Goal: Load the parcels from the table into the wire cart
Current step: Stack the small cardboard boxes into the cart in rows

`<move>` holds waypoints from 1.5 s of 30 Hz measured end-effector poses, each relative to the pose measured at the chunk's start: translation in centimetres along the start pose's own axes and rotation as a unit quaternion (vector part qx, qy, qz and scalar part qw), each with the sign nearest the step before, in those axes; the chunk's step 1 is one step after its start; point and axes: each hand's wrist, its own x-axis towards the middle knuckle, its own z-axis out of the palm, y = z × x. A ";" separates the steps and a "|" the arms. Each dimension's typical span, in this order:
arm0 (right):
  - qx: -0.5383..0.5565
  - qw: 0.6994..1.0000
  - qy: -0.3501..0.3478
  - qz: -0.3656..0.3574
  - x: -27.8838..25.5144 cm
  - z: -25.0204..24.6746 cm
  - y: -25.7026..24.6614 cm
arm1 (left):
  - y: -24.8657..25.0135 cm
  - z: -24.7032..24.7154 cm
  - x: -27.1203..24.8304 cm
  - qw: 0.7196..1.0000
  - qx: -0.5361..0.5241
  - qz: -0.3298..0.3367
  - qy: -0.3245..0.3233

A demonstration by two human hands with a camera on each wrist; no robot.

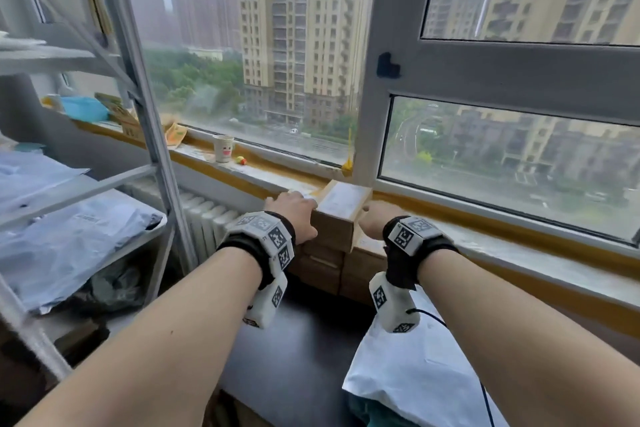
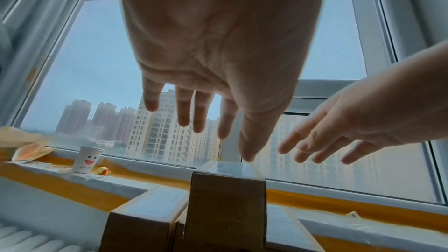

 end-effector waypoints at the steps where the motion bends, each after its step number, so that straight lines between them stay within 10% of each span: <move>1: -0.002 1.000 -0.001 0.003 0.9 0.0 0.0 | -0.2 0.2 1.2 1.000 0.001 0.005 -0.004; 28: 0.208 0.961 -0.034 0.179 11.3 1.5 -0.3 | -1.5 2.9 16.2 0.940 -0.301 0.073 -0.140; 35: 0.154 0.968 0.002 0.196 11.3 1.1 0.4 | -1.8 2.7 17.8 0.979 -0.189 0.076 0.018; 45: 0.169 0.972 -0.033 0.163 11.4 1.7 0.9 | -1.8 3.9 19.9 0.964 -0.252 0.065 -0.049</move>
